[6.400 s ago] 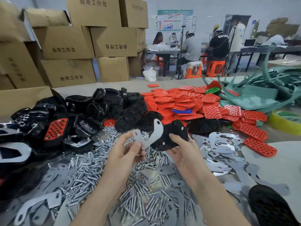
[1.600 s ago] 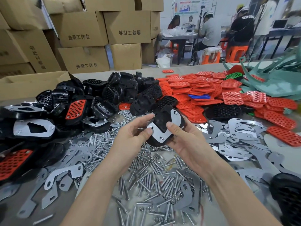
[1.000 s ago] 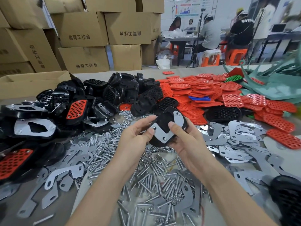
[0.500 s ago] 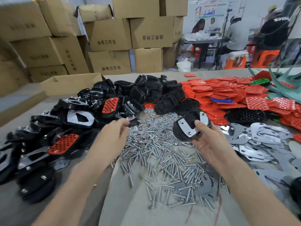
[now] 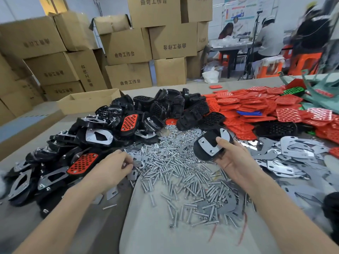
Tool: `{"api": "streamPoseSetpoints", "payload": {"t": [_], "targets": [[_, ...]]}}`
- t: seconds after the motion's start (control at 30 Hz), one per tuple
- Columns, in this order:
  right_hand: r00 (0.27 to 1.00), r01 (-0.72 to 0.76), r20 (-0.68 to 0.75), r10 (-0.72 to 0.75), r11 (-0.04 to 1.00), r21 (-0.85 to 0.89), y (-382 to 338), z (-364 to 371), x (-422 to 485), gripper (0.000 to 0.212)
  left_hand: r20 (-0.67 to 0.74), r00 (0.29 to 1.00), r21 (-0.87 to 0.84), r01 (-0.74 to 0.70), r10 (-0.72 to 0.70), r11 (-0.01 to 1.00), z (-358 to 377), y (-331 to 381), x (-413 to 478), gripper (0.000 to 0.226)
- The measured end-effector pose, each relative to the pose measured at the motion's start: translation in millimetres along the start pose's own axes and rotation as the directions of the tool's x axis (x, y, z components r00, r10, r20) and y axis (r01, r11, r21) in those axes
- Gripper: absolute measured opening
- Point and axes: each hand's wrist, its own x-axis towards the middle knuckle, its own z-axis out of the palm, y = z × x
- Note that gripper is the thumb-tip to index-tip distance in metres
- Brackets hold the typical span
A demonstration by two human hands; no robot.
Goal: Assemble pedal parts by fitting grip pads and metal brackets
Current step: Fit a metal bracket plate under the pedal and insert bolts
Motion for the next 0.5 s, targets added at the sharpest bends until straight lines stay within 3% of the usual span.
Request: {"api": "streamPoseSetpoints", "payload": {"t": [0.17, 0.2, 0.27, 0.33, 0.5], "targets": [[1.000, -0.011, -0.004, 0.011, 1.000, 0.016, -2, 1, -1, 0.027, -0.234, 0.971, -0.395, -0.044, -0.054, 0.918, -23, 10, 6, 0.004], [1.000, -0.012, -0.003, 0.013, 1.000, 0.024, -3, 1, -1, 0.028, -0.282, 0.955, -0.544, -0.081, -0.090, 0.835, -30, 16, 8, 0.004], [1.000, -0.017, -0.011, 0.018, 0.999, 0.040, -4, 2, -1, 0.027, -0.271, 0.951, -0.826, -0.149, -0.152, 0.543, -35, 35, 13, 0.005], [1.000, -0.016, -0.016, 0.017, 0.999, 0.052, -4, 2, -1, 0.025, -0.211, 0.969, -0.932, -0.159, -0.130, 0.326, -28, 59, 18, 0.006], [1.000, 0.007, -0.014, -0.007, 1.000, 0.009, -4, -1, 1, 0.026, -0.172, 0.985, -0.975, -0.167, -0.026, 0.149, 15, 118, 39, 0.011]]}}
